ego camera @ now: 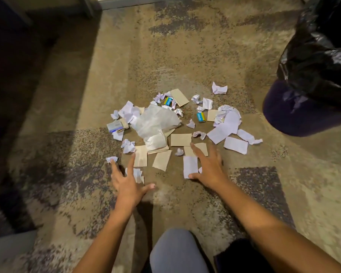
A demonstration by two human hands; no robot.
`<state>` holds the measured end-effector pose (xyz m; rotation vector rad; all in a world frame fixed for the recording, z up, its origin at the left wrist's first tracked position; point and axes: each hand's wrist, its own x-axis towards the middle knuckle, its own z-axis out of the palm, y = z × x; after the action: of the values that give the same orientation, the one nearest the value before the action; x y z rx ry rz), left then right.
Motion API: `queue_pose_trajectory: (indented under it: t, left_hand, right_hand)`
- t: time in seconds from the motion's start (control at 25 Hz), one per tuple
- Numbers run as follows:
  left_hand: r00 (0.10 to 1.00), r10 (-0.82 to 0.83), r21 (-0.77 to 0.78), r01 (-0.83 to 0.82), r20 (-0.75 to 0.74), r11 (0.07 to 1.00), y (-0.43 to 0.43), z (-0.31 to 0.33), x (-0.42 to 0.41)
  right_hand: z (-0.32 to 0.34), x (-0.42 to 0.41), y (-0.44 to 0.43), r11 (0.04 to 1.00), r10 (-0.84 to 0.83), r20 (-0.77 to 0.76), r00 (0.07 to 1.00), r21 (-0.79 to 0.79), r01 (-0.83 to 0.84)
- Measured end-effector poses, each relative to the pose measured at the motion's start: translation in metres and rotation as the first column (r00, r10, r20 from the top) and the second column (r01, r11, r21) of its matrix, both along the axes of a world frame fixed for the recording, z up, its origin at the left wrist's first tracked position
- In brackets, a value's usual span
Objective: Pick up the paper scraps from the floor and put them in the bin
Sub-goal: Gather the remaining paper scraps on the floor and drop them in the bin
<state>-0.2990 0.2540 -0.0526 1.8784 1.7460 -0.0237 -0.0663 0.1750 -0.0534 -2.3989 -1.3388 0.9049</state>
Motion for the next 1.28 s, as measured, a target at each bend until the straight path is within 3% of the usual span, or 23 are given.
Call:
queue_pose_trajectory:
  t: [0.08,0.16,0.4,0.6,0.72,0.92,1.28]
  left_hand:
    - [0.994,-0.039,-0.118,0.026,-0.106,0.993,0.002,-0.006,0.007]
    - [0.994,-0.008,-0.187,-0.013,-0.111,0.982,0.000,-0.011,0.008]
    - [0.996,0.083,0.089,-0.084,0.008,0.993,-0.010,-0.013,-0.011]
    - [0.996,0.076,0.254,-0.061,-0.047,0.965,-0.007,-0.011,-0.027]
    - [0.999,0.034,0.252,-0.043,0.038,0.967,0.002,-0.006,-0.032]
    - [0.995,-0.023,0.302,-0.006,0.093,0.953,0.020,0.006,-0.039]
    - [1.000,0.009,0.174,-0.013,0.020,0.985,0.079,-0.001,-0.041]
  right_hand:
    - [0.001,-0.006,0.018,0.995,0.069,0.015,0.997,-0.073,-0.068]
    - [0.000,-0.015,0.029,0.989,0.105,0.016,0.994,-0.111,-0.103]
    - [-0.016,-0.034,0.011,0.975,0.221,0.133,0.966,-0.047,-0.217]
    - [-0.016,-0.041,-0.023,0.993,0.094,0.136,0.986,-0.088,-0.083]
    - [-0.017,-0.045,-0.025,0.981,0.132,0.190,0.973,-0.167,-0.100]
    - [-0.010,-0.037,-0.028,0.983,0.172,0.332,0.928,-0.123,-0.138]
    - [0.013,-0.024,-0.002,0.920,0.354,0.386,0.852,-0.305,-0.245]
